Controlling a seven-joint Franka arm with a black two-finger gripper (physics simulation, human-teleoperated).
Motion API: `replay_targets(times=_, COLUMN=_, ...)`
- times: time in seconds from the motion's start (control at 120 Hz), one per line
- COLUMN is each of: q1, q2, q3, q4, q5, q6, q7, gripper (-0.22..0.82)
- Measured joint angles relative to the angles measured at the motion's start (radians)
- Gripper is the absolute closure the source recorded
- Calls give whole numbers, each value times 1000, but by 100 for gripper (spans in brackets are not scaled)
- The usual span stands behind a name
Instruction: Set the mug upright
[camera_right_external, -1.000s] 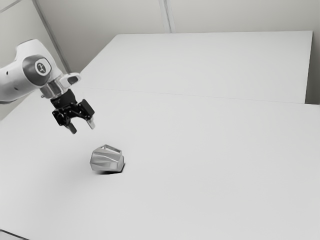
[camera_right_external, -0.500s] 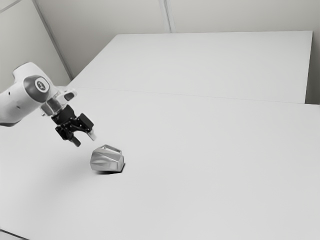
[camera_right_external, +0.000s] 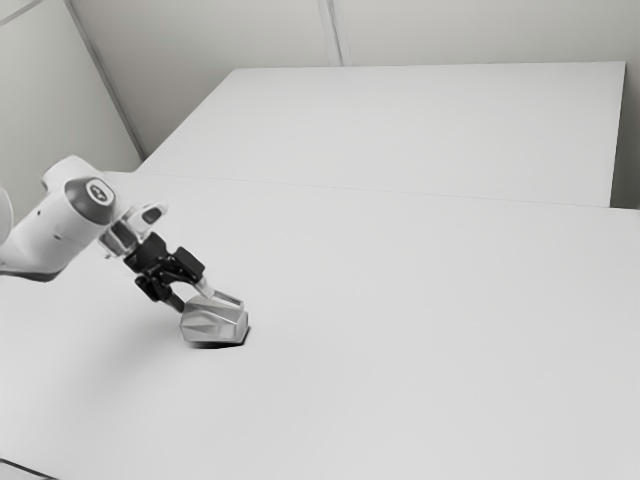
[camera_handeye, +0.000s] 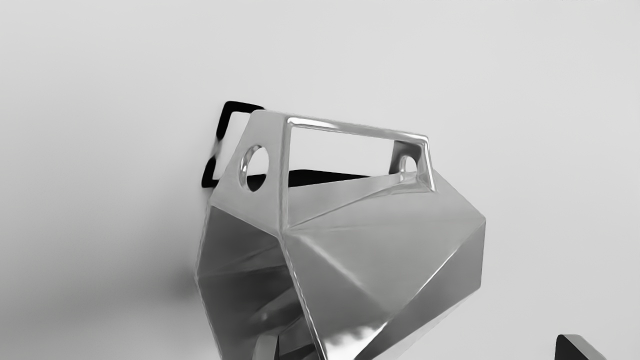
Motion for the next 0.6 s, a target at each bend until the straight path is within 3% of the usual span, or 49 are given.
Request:
replay_targets(times=0.5, q1=57, q2=48, q3=-1, q4=-56, q5=-231, q6=-7, q7=157, gripper=0)
replay_targets(times=0.6, q1=62, q2=50, q3=-1, q4=-59, q5=-263, q6=-23, q7=186, gripper=10)
